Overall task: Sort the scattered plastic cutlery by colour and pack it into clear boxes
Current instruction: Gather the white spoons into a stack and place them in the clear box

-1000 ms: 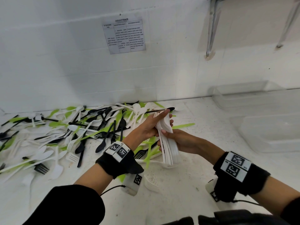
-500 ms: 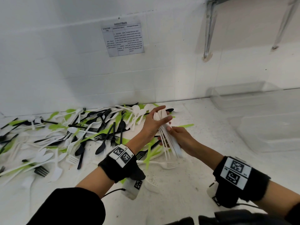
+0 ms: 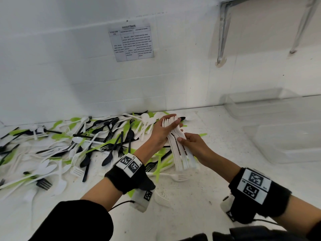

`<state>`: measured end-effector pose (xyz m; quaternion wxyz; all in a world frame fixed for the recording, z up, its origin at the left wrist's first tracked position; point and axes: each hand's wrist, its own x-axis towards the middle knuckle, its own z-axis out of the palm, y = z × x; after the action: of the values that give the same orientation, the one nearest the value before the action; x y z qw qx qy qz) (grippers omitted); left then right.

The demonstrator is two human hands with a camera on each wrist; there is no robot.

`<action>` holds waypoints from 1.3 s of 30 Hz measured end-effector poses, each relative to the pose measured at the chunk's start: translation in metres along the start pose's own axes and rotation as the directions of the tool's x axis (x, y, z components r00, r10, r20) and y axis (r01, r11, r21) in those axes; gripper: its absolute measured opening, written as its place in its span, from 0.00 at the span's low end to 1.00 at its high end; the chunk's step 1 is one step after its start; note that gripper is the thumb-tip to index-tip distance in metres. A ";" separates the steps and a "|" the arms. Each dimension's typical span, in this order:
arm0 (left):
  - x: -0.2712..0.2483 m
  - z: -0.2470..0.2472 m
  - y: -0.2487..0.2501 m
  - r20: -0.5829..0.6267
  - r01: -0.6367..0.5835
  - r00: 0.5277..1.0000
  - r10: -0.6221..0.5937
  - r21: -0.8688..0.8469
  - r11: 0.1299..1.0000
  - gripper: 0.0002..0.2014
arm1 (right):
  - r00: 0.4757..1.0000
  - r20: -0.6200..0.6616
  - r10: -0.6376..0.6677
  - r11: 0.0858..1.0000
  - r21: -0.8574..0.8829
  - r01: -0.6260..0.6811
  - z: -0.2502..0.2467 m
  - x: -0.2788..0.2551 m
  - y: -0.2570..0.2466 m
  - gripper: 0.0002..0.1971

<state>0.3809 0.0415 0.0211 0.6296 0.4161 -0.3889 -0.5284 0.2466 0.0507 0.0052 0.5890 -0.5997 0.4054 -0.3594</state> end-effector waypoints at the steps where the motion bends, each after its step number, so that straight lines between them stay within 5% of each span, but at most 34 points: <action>1: 0.001 -0.001 0.000 0.009 -0.007 1.000 0.007 -0.009 1.000 0.10 | 1.000 0.013 0.000 1.000 -0.003 0.000 0.000 0.000 0.000 0.08; 6: -0.002 0.001 0.004 -0.021 0.016 1.000 -0.018 -0.086 0.996 0.07 | 0.994 0.112 -0.012 0.994 -0.108 0.024 0.001 -0.003 0.001 0.10; 13: -0.003 0.007 0.000 -0.069 0.014 0.997 -0.018 -0.066 0.998 0.07 | 0.977 0.212 0.023 1.000 0.013 -0.026 0.008 -0.013 -0.002 0.12; 17: -0.006 0.008 0.002 -0.073 0.087 0.994 -0.077 0.154 0.984 0.02 | 0.989 0.130 0.065 0.998 0.000 -0.066 0.009 -0.011 0.002 0.06; 23: -0.005 0.000 0.001 -0.093 0.079 0.995 -0.040 0.458 0.886 0.18 | 0.998 0.056 0.041 0.989 -0.145 -0.032 0.004 -0.009 0.004 0.04; 30: -0.005 -0.004 0.010 -0.088 0.083 0.995 -0.054 0.377 0.922 0.14 | 0.990 0.100 0.100 0.993 -0.072 -0.093 -0.001 -0.012 -0.006 0.13; 34: -0.005 0.000 0.010 -0.044 0.054 0.998 -0.041 0.359 0.932 0.22 | 0.981 0.128 0.145 0.989 0.022 -0.149 -0.019 -0.020 -0.011 0.10; 39: -0.004 0.019 0.009 0.078 0.019 0.995 -0.056 0.410 0.912 0.11 | 0.991 -0.016 0.129 0.992 0.004 -0.129 -0.042 -0.032 -0.008 0.04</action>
<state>0.3661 0.0443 0.0361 0.5006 0.5223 -0.5100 -0.4653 0.1957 0.0623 0.0164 0.6087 -0.5682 0.4476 -0.3260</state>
